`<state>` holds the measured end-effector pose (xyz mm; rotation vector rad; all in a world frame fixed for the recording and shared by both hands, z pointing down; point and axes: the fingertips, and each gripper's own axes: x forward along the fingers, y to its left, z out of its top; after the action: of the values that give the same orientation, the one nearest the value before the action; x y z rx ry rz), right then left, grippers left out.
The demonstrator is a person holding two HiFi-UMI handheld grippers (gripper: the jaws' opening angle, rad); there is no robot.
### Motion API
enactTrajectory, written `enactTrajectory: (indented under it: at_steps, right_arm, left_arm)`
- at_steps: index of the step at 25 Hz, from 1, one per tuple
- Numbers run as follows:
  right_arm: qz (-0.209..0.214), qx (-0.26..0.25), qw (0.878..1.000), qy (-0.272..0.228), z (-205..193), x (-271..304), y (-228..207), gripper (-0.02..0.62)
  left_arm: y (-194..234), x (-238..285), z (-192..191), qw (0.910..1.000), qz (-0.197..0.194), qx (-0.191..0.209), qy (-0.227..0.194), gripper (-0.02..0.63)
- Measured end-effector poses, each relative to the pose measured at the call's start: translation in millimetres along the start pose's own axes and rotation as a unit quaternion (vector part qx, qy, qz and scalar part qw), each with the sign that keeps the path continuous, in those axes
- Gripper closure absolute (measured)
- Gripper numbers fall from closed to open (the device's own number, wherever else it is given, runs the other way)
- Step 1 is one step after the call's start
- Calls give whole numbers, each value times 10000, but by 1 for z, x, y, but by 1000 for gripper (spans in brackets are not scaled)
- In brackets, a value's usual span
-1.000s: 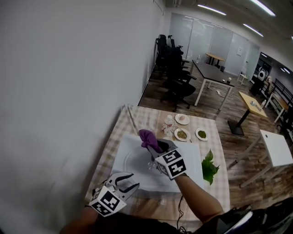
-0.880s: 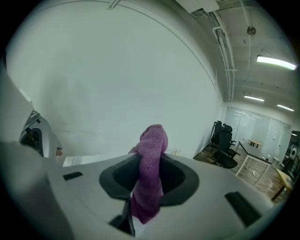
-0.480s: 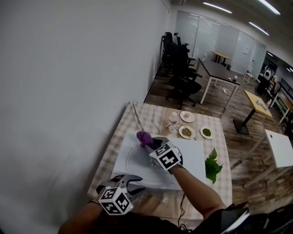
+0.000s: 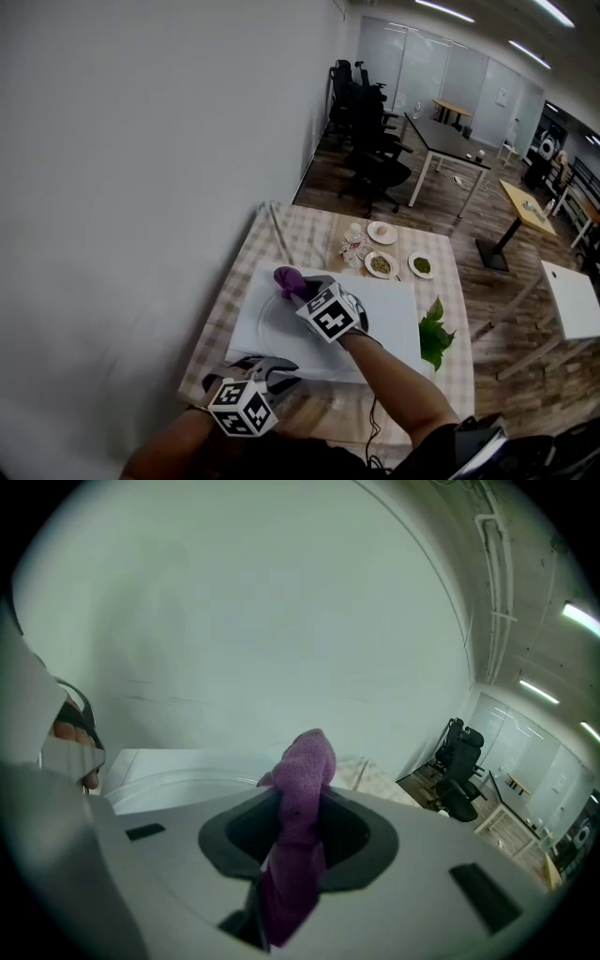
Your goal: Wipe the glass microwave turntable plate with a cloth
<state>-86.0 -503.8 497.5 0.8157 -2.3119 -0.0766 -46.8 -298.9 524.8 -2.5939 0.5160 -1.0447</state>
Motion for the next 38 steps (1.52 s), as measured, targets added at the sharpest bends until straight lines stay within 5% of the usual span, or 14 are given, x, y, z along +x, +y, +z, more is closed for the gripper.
enactTrajectory:
  at_steps: [21,38]
  right_arm:
    - [26,-421,9988,267,-16,-5,-4,486]
    - [-383,21,9976,570,-71,-55,-55,486]
  left_arm:
    - [-1,14,-11,9967,-85,-803,61,510]
    - [0,16,-13,9956,-145,-926,13,509]
